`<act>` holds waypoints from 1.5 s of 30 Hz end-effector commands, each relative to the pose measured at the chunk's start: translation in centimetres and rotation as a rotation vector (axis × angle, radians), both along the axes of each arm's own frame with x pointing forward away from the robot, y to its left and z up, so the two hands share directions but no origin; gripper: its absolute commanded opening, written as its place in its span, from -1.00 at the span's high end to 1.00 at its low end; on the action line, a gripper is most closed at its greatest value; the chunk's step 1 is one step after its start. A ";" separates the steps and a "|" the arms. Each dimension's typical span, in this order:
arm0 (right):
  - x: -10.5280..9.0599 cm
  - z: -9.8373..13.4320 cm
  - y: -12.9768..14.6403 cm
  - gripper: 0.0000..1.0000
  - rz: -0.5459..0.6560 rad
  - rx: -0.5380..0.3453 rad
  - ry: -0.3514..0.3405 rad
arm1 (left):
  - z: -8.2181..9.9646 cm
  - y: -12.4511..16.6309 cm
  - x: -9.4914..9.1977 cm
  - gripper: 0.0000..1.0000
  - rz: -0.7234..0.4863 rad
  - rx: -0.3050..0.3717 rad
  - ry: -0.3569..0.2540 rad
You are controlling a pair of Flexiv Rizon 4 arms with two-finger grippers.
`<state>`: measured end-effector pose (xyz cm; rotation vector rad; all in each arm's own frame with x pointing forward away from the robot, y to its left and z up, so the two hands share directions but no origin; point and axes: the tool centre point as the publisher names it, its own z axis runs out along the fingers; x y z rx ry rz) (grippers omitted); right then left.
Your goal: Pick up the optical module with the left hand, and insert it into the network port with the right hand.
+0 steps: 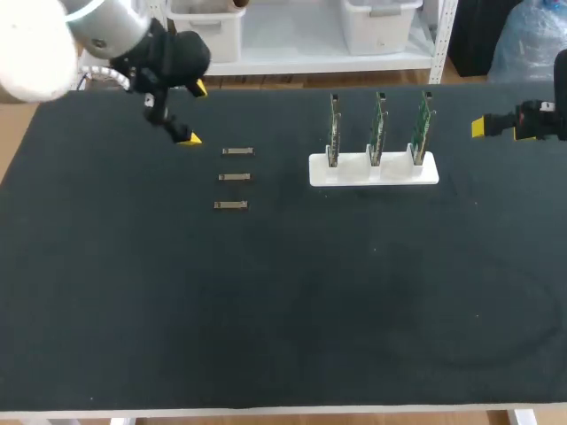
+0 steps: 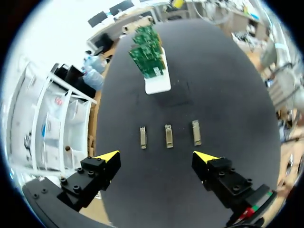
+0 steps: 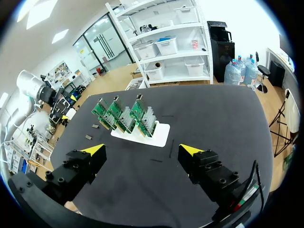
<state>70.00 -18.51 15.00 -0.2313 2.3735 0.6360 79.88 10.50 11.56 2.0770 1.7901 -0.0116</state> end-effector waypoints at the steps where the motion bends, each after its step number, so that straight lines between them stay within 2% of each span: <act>1: 0.0 0.0 0.0 -1.00 0.000 0.000 0.000 | -0.9 -1.3 1.9 -1.00 -0.118 0.248 -0.037; 4: 0.0 0.0 0.0 -1.00 0.000 0.000 0.000 | -1.3 -1.0 1.8 -1.00 -0.115 0.271 -0.037; 10: 0.0 0.0 0.0 -1.00 0.000 0.000 0.000 | -3.7 0.0 1.0 -1.00 -0.085 0.343 -0.030; 12: 0.0 0.0 0.0 -1.00 0.000 0.000 0.000 | -4.5 0.0 0.8 -1.00 -0.072 0.345 -0.013; 17: 0.0 0.0 0.0 -1.00 0.000 0.000 0.000 | -5.8 -0.1 1.2 -1.00 -0.002 0.337 -0.015; 23: 0.0 0.0 0.0 -1.00 0.000 0.000 0.000 | -5.8 -1.3 1.2 -1.00 -0.015 0.318 -0.036; 26: 0.0 0.0 0.0 -1.00 0.000 0.000 0.000 | -4.9 -1.9 0.9 -1.00 0.012 0.252 -0.017; 38: 0.0 0.0 0.0 -1.00 0.000 0.000 0.000 | -4.9 -1.9 0.9 -1.00 0.012 0.252 -0.017; 41: 0.0 0.0 0.0 -1.00 0.000 0.000 0.000 | -6.4 -1.6 -0.7 -1.00 0.012 0.259 0.001; 45: 0.0 0.0 0.0 -1.00 0.000 0.000 0.000 | -6.4 -1.6 -1.1 -1.00 0.007 0.282 -0.034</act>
